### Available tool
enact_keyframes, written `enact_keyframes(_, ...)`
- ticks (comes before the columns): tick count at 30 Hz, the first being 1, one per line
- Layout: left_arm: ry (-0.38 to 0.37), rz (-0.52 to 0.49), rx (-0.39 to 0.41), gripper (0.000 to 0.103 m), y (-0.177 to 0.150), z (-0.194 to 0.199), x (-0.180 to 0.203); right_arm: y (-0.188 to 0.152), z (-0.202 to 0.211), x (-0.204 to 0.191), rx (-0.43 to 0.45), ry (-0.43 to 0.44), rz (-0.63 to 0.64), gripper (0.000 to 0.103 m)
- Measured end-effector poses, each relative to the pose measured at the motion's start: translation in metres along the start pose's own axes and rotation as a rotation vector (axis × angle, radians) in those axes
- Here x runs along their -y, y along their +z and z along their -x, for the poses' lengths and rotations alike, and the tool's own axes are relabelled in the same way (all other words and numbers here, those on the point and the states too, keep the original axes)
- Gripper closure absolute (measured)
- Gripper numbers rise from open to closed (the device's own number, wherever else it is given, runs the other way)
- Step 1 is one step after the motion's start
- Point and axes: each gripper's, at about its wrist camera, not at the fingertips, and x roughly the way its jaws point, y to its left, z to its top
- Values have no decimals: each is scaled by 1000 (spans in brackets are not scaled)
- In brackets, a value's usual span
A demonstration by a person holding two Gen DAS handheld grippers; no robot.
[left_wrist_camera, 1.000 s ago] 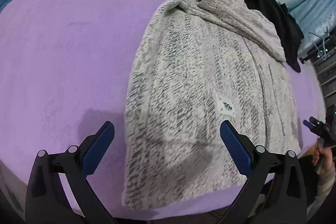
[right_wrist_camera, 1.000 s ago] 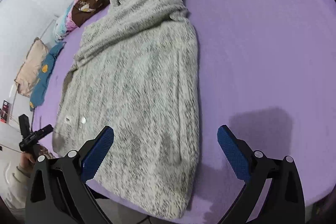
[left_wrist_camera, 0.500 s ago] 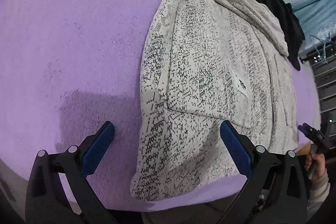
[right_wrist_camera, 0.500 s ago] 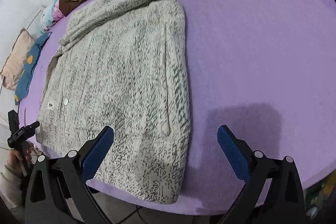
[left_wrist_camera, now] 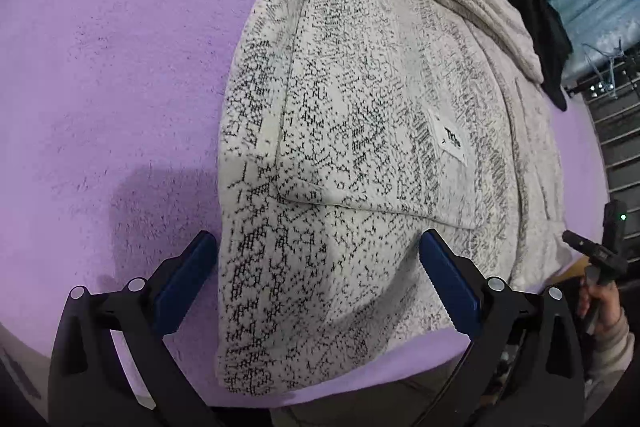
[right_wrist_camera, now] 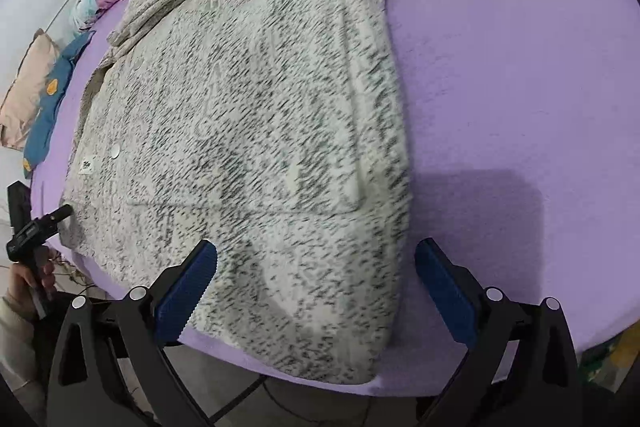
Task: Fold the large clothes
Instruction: 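Move both open grippers along the lengthwise-folded hoodie toward its hem, then grasp the hoodie hem with the left gripper while the right gripper grasps beside it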
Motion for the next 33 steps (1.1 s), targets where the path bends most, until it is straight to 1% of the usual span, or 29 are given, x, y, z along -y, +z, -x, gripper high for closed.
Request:
enact_keyframes(2,-26,18,4,6,0,1,-3,-1,-1,-2,-2,0,4,5)
enact_keyframes(4,-56,36,7,6,1,1,-6,-1,-1,-2,0,26,-8,5)
enact_keyframes(6,-72,33,4,6,0,1,-5,0,0,1,-1,57,-25,5)
enact_keyframes(7,-78,30,1,6,1,1,-5,0,-1,2,-7,98,-40,5)
enact_keyframes(9,-106,32,2,6,1,0,-3,0,-1,6,-10,146,-65,5)
enact_keyframes(10,-136,33,4,6,1,1,-3,1,-1,10,-10,170,-83,5)
enact_keyframes(13,-192,27,4,6,3,0,3,2,1,24,0,269,-161,5)
enact_keyframes(16,-200,29,-4,6,4,-2,5,2,3,31,0,329,-194,5)
enact_keyframes(19,-269,73,-2,6,7,1,0,2,4,35,-4,387,-211,5)
enact_keyframes(21,-298,85,-6,7,7,2,-3,0,8,44,-4,428,-226,5)
enact_keyframes(24,-356,102,-23,7,8,2,-5,-1,11,57,-6,548,-268,5)
enact_keyframes(26,-406,111,-61,12,5,-2,-5,-1,7,60,-27,614,-284,5)
enact_keyframes(27,-397,119,-81,23,4,-5,-7,-1,2,58,-45,615,-277,6)
enact_keyframes(28,-378,127,-98,29,4,-9,-10,0,-9,57,-94,568,-258,9)
enact_keyframes(29,-365,145,-112,31,4,-13,-14,1,-17,55,-123,523,-240,12)
enact_keyframes(30,-370,152,-113,32,5,-14,-15,2,-23,50,-139,485,-219,15)
enact_keyframes(32,-376,141,-118,33,6,-14,-13,5,-24,49,-140,486,-212,16)
enact_keyframes(33,-375,136,-122,36,6,-14,-13,7,-24,49,-135,488,-215,23)
